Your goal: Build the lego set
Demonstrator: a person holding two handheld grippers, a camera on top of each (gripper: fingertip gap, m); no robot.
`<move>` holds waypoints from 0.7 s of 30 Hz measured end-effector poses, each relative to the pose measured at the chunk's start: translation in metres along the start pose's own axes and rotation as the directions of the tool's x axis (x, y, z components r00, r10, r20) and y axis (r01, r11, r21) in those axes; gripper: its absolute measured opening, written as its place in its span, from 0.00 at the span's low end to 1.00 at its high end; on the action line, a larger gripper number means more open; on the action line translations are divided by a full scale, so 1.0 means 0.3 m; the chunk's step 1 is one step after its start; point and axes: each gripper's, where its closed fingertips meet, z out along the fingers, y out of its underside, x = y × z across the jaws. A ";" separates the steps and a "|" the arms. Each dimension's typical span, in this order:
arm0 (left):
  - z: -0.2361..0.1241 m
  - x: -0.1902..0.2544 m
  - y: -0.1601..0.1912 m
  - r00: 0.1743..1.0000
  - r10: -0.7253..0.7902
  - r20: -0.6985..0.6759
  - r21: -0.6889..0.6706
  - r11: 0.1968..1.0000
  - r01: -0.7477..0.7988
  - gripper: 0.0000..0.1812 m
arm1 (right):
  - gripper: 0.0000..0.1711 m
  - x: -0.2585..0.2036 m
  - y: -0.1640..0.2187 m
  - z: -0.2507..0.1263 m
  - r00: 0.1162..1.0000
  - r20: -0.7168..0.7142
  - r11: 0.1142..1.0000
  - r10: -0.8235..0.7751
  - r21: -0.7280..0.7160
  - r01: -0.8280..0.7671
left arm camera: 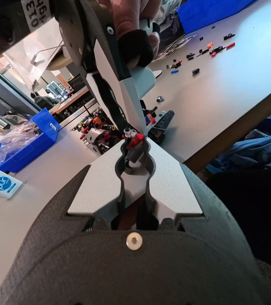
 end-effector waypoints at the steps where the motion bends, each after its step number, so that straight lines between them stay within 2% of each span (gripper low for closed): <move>1: 0.002 0.001 -0.002 1.000 -0.001 0.001 -0.005 1.000 0.001 0.09 | 0.17 0.000 0.000 -0.001 1.000 0.010 1.000 0.000 0.001 0.000; 21: 0.015 -0.004 -0.014 0.998 -0.048 -0.043 -0.043 0.998 0.046 0.09 | 0.15 -0.001 0.003 -0.012 0.993 0.118 1.000 0.004 -0.024 -0.001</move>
